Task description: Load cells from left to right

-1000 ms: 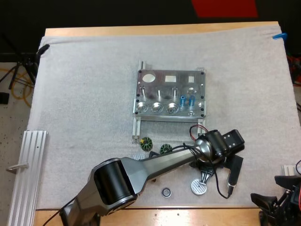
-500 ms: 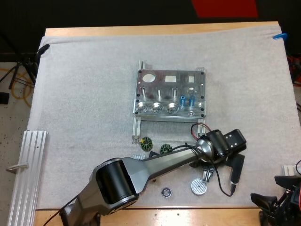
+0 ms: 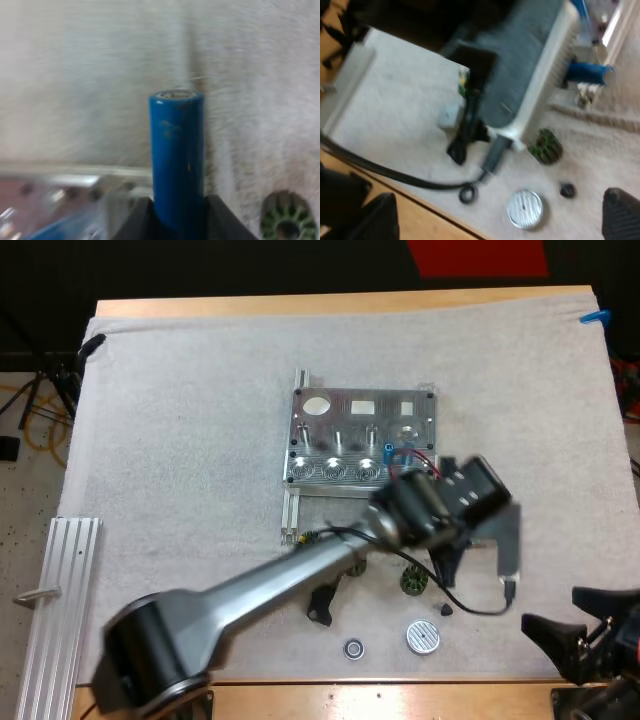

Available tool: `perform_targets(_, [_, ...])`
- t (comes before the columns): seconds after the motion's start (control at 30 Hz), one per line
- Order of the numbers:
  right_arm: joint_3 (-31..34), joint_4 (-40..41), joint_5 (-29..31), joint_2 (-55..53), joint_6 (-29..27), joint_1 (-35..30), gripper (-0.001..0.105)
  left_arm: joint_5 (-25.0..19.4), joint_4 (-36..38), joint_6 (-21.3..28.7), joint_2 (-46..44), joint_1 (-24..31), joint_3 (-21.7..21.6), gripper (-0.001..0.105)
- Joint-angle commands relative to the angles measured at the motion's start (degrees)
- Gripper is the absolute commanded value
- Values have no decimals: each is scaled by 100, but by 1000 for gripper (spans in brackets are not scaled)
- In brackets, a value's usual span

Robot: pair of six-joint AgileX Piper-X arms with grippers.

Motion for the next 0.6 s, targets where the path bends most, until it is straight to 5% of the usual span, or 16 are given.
perform_targets(0.0, [0,-181,-23,94,65,-33,79,37,132,-119,-216,88,-9,0])
perform_targets(0.33, [0,-656,-23,902,104,-33,79,54,949,-69,-1138,652,159,0])
perform_targets(0.57, [0,-860,-88,1711,145,-33,79,91,978,-37,-2015,692,1124,0])
